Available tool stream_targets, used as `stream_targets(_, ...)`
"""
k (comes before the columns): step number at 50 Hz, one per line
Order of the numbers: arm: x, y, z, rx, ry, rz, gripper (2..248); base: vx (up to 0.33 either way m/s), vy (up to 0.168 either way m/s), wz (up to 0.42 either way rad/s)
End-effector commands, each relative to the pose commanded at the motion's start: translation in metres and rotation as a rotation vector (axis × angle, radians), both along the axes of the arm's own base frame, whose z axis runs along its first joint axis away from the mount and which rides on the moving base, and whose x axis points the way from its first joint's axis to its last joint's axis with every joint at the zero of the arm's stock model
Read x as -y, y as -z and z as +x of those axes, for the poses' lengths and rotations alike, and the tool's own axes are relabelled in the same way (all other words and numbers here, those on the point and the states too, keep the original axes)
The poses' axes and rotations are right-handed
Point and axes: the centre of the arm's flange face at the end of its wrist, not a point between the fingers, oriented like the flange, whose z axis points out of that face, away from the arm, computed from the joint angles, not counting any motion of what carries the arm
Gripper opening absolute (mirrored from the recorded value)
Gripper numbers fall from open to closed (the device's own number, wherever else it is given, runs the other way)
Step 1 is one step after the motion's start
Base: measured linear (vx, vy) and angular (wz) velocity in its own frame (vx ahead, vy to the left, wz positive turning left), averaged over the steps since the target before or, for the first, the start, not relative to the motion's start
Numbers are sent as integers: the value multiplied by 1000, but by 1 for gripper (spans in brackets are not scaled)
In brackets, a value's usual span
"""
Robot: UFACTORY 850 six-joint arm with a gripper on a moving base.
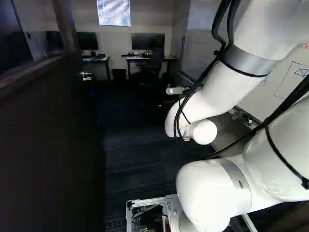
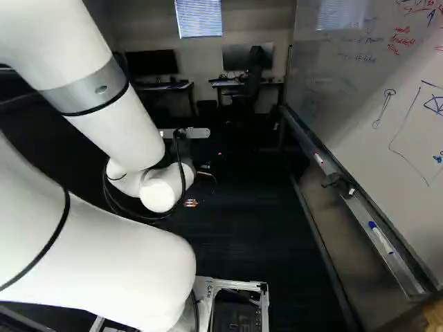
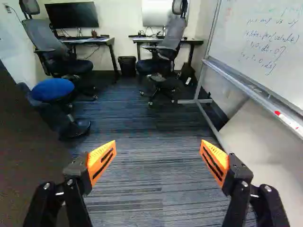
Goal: Open the door and move inside
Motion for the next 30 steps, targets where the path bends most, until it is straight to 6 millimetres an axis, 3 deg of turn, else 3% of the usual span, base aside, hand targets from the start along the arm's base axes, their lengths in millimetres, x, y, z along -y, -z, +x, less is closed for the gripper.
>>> stream_targets(30,0,0,0,0,0,0,247,166,0,-11)
